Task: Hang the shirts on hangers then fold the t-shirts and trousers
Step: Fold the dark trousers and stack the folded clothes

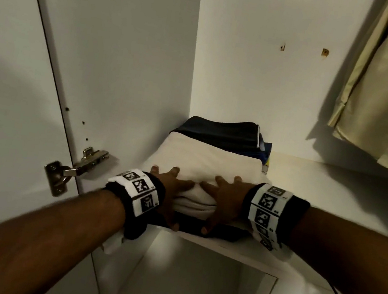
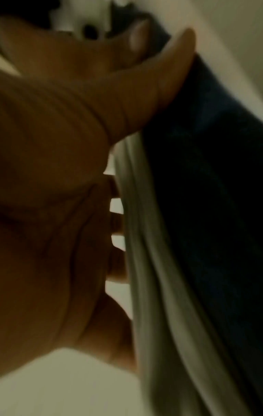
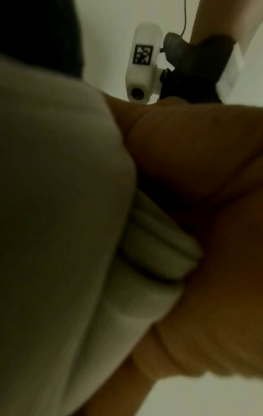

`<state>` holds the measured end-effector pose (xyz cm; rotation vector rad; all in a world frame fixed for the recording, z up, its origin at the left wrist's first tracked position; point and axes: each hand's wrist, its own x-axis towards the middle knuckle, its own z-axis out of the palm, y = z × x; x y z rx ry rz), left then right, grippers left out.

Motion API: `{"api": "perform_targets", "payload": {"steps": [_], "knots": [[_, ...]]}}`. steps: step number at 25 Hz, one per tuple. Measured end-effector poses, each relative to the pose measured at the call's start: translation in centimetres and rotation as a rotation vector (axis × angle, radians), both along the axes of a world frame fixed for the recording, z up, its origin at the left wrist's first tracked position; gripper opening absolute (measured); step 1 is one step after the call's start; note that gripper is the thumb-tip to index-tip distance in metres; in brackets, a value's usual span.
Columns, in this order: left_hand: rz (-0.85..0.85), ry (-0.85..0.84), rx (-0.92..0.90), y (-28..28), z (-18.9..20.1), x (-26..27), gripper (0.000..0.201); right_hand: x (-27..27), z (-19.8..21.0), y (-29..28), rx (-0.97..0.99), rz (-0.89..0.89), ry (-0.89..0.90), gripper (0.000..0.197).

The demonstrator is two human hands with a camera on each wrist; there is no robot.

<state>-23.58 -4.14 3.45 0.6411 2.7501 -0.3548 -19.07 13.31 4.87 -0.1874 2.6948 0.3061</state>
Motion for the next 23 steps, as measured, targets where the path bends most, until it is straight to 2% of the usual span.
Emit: {"api": "perform_targets", "payload": {"steps": [1,4,7,10,13,16,19,21,23], "knots": [[-0.020,0.009,-0.020,-0.5,-0.3,-0.4,0.116,-0.4,-0.2,-0.2,0.033,0.008,-0.002,0.116],[-0.081,0.027,0.045,-1.3,-0.2,-2.1,0.101,-1.0,-0.3,-0.7,0.047,-0.009,-0.006,0.111],[-0.112,0.097,0.017,-1.5,-0.3,-3.3,0.094,-1.6,-0.2,-1.8,0.082,-0.025,0.032,0.111],[-0.106,0.129,0.016,-1.7,-1.1,-3.4,0.096,-1.2,0.1,-2.7,0.086,-0.055,0.063,0.114],[-0.036,0.169,0.095,-2.6,-1.5,-2.2,0.109,0.7,1.1,-3.0,-0.048,-0.066,0.150,0.107],[0.070,0.174,0.313,-3.9,-1.4,1.9,0.097,3.4,1.8,-3.7,-0.135,-0.027,0.151,0.089],[0.150,0.313,0.502,-5.3,-1.7,8.5,0.077,7.1,1.2,-5.6,-0.171,0.043,0.211,0.068],[0.193,0.377,0.518,-6.7,-3.6,13.2,0.072,10.0,0.1,-7.2,-0.159,0.080,0.323,0.067],[0.282,0.367,0.460,-8.3,-6.0,17.5,0.070,12.6,-1.6,-9.1,-0.109,0.171,0.375,0.070]]}}
